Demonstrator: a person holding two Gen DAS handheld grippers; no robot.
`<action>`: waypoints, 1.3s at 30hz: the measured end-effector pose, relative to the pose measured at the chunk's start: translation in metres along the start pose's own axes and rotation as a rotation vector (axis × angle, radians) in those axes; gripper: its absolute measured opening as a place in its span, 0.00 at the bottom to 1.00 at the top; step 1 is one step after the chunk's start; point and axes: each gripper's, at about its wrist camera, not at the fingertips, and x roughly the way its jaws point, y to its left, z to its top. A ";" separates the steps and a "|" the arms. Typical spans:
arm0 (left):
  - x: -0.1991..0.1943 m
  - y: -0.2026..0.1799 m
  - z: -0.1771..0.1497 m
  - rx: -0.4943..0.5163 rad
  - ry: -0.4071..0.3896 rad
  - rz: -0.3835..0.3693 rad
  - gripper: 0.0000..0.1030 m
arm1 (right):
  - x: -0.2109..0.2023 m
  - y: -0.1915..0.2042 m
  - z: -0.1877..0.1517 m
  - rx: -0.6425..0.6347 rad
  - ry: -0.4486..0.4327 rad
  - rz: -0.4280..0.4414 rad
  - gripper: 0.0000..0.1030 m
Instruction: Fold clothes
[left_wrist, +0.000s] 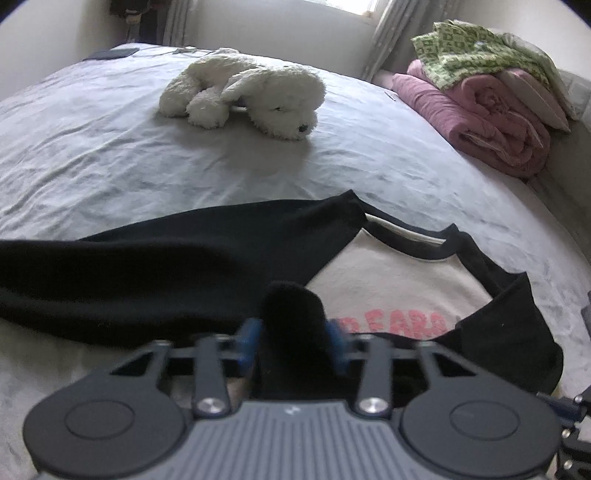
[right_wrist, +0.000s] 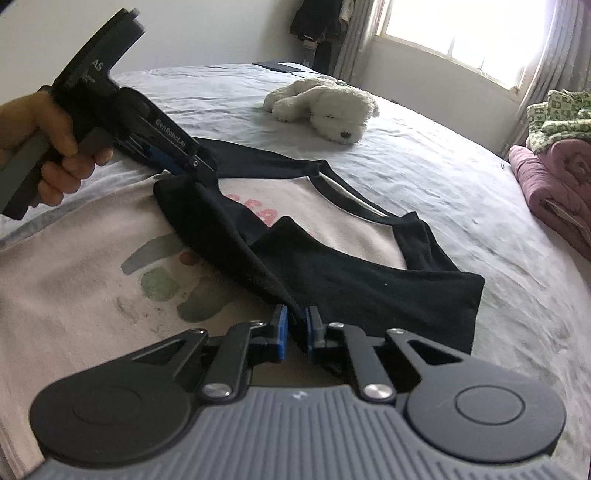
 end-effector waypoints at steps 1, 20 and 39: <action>0.000 -0.002 0.000 0.012 0.001 0.009 0.07 | 0.000 0.000 -0.001 0.000 0.003 -0.005 0.10; -0.110 0.019 -0.027 -0.242 0.027 -0.215 0.05 | 0.002 0.013 -0.004 -0.050 0.021 0.054 0.13; -0.095 0.035 -0.039 -0.245 0.058 -0.128 0.09 | 0.016 0.080 0.000 -0.186 -0.094 0.124 0.52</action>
